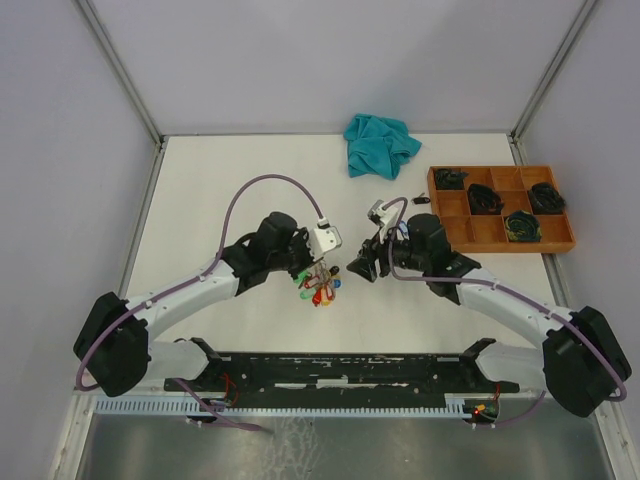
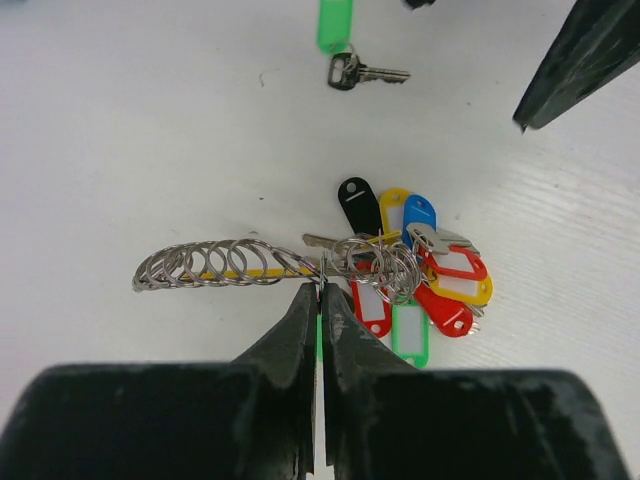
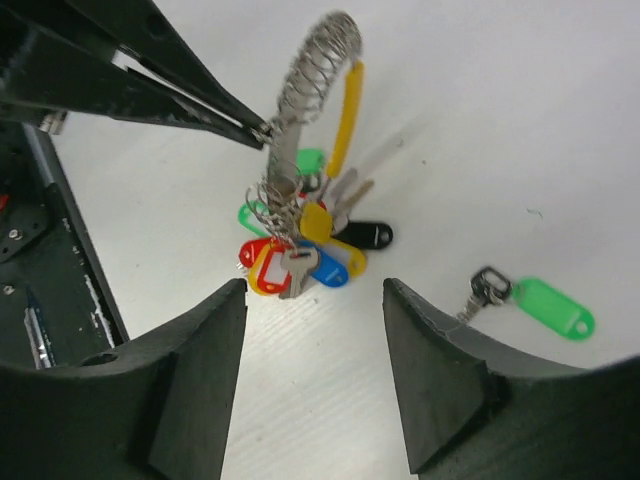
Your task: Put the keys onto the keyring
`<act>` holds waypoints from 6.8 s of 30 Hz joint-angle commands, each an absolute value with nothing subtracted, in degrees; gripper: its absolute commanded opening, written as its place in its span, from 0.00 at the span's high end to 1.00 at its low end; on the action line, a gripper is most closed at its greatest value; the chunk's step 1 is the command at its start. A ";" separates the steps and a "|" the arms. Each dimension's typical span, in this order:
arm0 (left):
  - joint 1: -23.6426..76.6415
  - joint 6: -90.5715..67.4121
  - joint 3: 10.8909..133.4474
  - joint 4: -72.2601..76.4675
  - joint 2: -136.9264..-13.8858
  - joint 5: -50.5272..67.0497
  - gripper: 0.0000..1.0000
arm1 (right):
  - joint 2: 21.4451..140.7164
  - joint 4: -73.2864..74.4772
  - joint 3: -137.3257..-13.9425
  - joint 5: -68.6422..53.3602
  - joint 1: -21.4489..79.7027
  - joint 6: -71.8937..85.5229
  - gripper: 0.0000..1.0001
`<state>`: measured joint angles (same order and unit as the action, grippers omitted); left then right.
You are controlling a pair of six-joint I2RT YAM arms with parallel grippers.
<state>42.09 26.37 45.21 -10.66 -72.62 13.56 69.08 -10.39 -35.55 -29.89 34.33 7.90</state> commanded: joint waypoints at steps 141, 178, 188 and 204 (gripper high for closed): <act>41.97 20.99 50.00 -10.82 -64.61 10.79 0.97 | 77.20 35.44 -45.60 10.78 34.21 68.14 1.00; 41.93 21.29 49.53 -10.86 -63.06 10.02 0.97 | 89.78 26.24 -56.61 -8.18 28.38 24.77 0.32; 41.88 21.34 49.57 -10.86 -63.17 10.24 0.97 | 95.64 20.56 -53.95 -15.45 26.98 21.02 0.25; 41.92 21.27 49.73 -10.90 -63.93 10.97 0.97 | 88.34 18.73 -45.00 -20.34 32.60 31.43 0.28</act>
